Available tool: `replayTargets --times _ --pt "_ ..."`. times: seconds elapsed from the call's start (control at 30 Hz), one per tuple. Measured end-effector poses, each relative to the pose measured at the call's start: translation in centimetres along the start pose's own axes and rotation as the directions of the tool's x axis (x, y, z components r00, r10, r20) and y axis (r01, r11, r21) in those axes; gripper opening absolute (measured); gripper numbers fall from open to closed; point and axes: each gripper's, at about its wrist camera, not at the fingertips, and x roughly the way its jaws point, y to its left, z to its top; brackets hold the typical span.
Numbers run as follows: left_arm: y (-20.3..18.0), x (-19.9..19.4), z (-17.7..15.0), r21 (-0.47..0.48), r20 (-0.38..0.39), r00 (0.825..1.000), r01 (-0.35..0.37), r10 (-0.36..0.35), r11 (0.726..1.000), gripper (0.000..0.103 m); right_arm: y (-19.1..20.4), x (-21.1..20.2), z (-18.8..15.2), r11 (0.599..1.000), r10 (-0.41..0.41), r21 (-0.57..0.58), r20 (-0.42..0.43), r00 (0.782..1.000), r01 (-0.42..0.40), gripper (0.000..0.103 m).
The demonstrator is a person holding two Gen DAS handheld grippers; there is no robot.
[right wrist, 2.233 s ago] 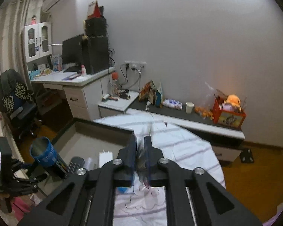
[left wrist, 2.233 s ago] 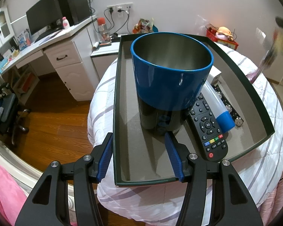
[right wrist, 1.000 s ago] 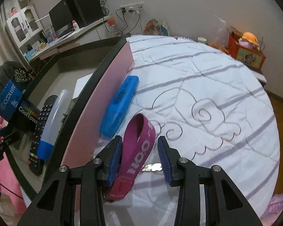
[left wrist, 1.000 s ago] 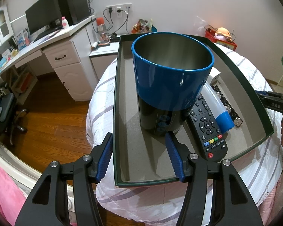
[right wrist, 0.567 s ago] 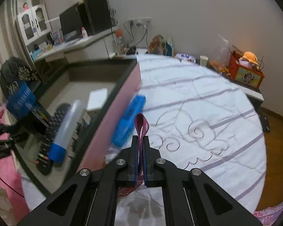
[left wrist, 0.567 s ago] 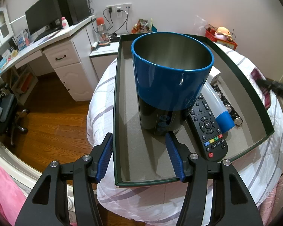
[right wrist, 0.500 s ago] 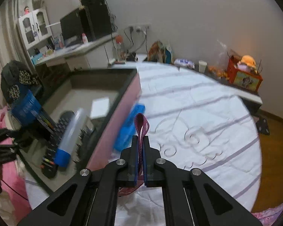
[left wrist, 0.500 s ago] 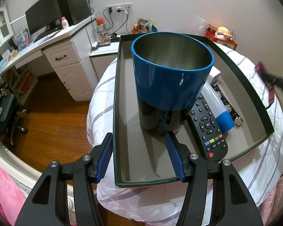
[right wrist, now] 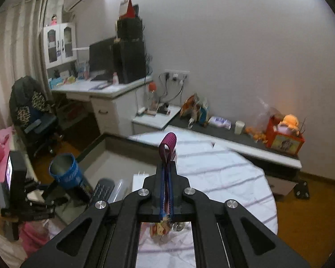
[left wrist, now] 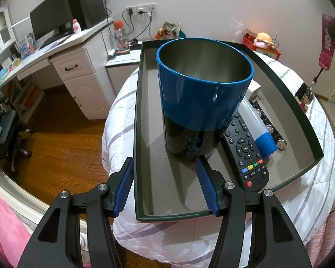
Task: Organize rigid objects
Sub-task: 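Lift the keychain with the right gripper and drop it into the tray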
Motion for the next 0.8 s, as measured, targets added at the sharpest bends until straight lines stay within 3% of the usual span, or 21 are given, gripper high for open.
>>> replayTargets --times 0.53,0.8 --pt "-0.4 0.0 0.0 -0.003 -0.001 1.000 0.008 -0.008 1.000 0.057 2.5 -1.8 3.9 0.998 -0.004 -0.061 0.108 0.994 0.010 0.002" --pt "-0.4 0.0 -0.1 -0.003 0.000 1.000 0.007 -0.007 1.000 0.057 4.5 -1.5 7.3 0.993 0.046 -0.112 0.130 0.990 -0.032 0.002"
